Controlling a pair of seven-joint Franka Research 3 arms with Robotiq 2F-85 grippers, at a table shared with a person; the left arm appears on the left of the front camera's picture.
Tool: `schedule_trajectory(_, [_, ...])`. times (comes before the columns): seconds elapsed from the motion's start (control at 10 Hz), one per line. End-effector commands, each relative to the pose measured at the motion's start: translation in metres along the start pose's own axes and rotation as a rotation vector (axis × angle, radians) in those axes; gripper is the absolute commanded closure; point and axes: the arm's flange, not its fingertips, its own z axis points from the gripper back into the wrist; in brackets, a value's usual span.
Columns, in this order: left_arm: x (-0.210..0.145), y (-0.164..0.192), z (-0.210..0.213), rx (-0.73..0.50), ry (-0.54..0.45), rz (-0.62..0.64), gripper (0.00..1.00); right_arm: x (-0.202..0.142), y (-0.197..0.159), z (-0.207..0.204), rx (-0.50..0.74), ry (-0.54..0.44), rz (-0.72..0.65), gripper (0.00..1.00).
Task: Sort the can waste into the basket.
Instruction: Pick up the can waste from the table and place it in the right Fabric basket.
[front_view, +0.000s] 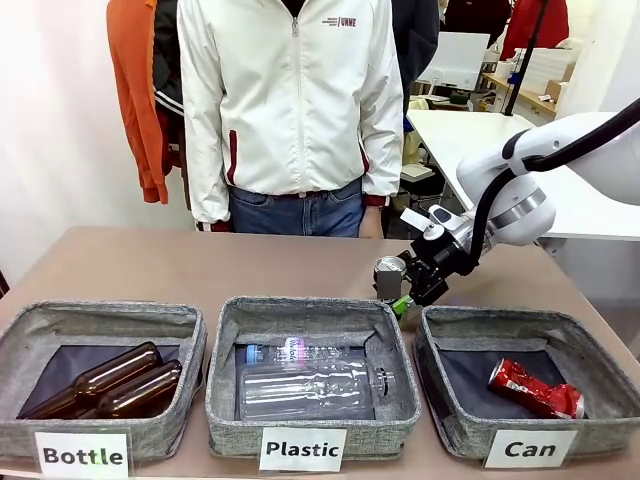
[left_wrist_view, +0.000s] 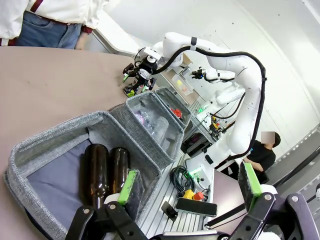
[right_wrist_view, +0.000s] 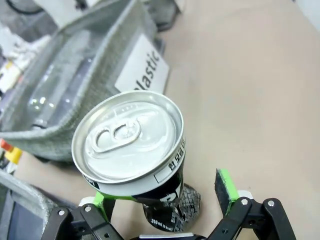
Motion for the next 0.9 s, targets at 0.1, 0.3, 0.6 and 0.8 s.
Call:
schedule_trajectory(0.1, [0.0026, -0.0052, -0.0015, -0.009, -0.016, 0.009, 0.0, 0.0021, -0.0059, 0.0014, 0.052, -0.081, 0.03, 0.0])
schedule_trajectory(0.3, [0.0026, -0.0052, -0.0015, -0.009, -0.016, 0.009, 0.0, 0.001, -0.0061, 0.0028, 0.069, -0.094, 0.039, 0.0])
schedule_trajectory(0.6, [0.0026, -0.0052, -0.0015, -0.009, -0.016, 0.009, 0.0, -0.0014, -0.0071, 0.0039, 0.094, -0.129, 0.05, 1.0])
schedule_trajectory(0.8, [0.0026, -0.0052, -0.0015, -0.009, -0.016, 0.009, 0.0, -0.0034, -0.0077, 0.0064, 0.101, -0.149, 0.059, 1.0])
